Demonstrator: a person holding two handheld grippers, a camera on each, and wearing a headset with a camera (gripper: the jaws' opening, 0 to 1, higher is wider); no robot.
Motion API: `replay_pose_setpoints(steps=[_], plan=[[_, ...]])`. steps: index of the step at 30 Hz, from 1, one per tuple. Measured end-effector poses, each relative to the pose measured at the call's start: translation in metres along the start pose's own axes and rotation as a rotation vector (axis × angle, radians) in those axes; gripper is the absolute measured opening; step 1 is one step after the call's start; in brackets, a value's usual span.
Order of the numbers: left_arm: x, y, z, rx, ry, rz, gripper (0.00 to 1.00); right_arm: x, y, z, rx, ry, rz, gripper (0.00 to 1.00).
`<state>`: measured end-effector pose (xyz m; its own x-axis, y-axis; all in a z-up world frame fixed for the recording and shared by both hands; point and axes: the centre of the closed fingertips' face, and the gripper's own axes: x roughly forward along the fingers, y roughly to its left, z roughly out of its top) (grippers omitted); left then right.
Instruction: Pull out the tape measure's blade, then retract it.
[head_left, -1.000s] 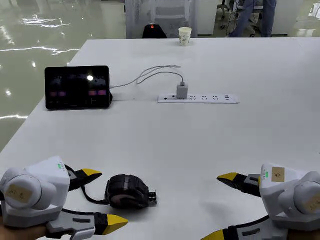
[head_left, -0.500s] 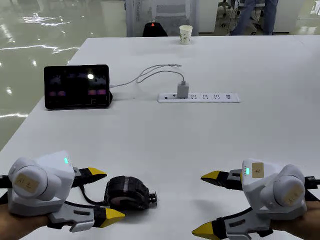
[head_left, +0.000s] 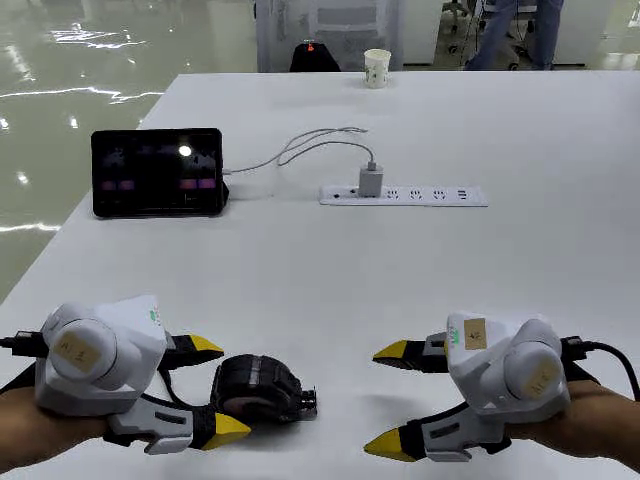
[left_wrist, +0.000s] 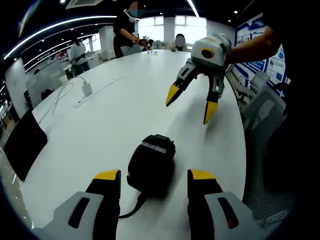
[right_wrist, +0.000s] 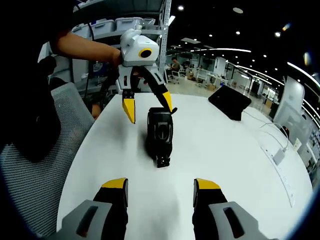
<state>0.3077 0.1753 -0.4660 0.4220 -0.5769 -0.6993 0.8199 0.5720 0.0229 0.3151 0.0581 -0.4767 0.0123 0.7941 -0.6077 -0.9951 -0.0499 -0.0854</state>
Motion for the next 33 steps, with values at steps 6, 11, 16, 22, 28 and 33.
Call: replay_pose_setpoints(steps=[6,11,16,22,28,33], plan=[[0.004,0.004,0.000,0.017,0.024,-0.015,0.46,0.013,-0.003,0.005,-0.030,0.005,0.028,0.45],[0.008,0.002,-0.002,0.040,0.053,-0.040,0.43,0.023,-0.005,0.007,-0.060,0.015,0.053,0.39],[0.010,0.001,-0.005,0.067,0.084,-0.072,0.41,0.032,-0.007,0.010,-0.086,0.023,0.075,0.34],[0.010,0.003,-0.006,0.089,0.111,-0.092,0.39,0.043,-0.008,0.012,-0.110,0.037,0.106,0.27],[0.013,0.003,-0.010,0.119,0.144,-0.116,0.36,0.055,-0.006,0.010,-0.130,0.057,0.138,0.22],[0.016,0.003,-0.010,0.132,0.152,-0.131,0.34,0.063,-0.005,0.008,-0.138,0.073,0.160,0.19]])
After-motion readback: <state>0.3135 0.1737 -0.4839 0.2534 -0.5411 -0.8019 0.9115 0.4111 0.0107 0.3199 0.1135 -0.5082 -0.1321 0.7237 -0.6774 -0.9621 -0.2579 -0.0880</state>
